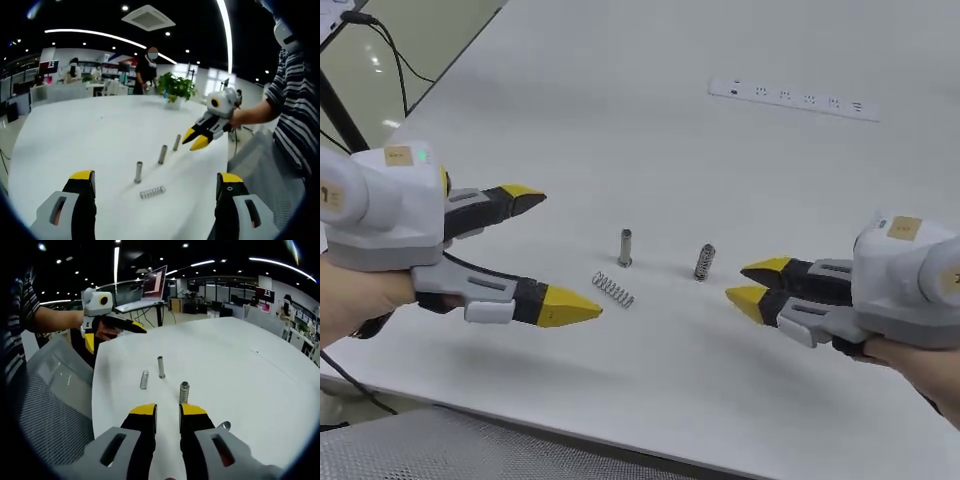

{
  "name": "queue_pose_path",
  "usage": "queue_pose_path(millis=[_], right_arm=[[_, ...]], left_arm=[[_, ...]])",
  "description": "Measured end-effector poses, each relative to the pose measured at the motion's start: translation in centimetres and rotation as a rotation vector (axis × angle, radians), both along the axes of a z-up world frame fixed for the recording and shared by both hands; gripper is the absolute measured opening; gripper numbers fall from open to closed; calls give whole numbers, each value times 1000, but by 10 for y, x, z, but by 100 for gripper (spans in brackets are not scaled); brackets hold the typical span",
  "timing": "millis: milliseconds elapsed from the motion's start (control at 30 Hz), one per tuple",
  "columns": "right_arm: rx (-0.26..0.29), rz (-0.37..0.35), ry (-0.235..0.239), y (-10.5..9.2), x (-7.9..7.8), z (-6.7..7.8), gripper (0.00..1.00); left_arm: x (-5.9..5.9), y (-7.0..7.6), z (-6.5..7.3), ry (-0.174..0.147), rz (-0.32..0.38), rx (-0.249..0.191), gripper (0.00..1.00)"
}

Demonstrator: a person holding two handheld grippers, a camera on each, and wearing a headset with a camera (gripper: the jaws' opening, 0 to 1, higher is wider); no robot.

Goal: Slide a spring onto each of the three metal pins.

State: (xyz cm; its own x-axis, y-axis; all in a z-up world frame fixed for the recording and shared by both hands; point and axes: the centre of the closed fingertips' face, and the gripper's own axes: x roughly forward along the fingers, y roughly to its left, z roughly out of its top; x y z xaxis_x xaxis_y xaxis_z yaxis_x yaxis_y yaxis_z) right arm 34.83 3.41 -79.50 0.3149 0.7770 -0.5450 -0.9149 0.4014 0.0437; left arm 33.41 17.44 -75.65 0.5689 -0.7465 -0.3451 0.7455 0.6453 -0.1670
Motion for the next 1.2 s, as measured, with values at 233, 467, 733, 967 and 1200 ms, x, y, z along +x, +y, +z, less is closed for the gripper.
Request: queue_pose_path(millis=[233, 467, 733, 967, 1200], right_arm=[[10, 34, -3, 18, -1, 3, 15], [20, 74, -8, 44, 0, 6, 15], [14, 125, -13, 74, -3, 4, 15], [-5, 174, -10, 99, -12, -5, 15], [-60, 198, -6, 113, -18, -27, 15]], left_arm=[[-1, 2, -1, 4, 6, 0, 98], [-1, 5, -2, 5, 13, 3, 98], [-1, 7, 0, 3, 16, 4, 98], [-2, 7, 0, 4, 18, 4, 98], [-3, 9, -2, 8, 22, 1, 98]])
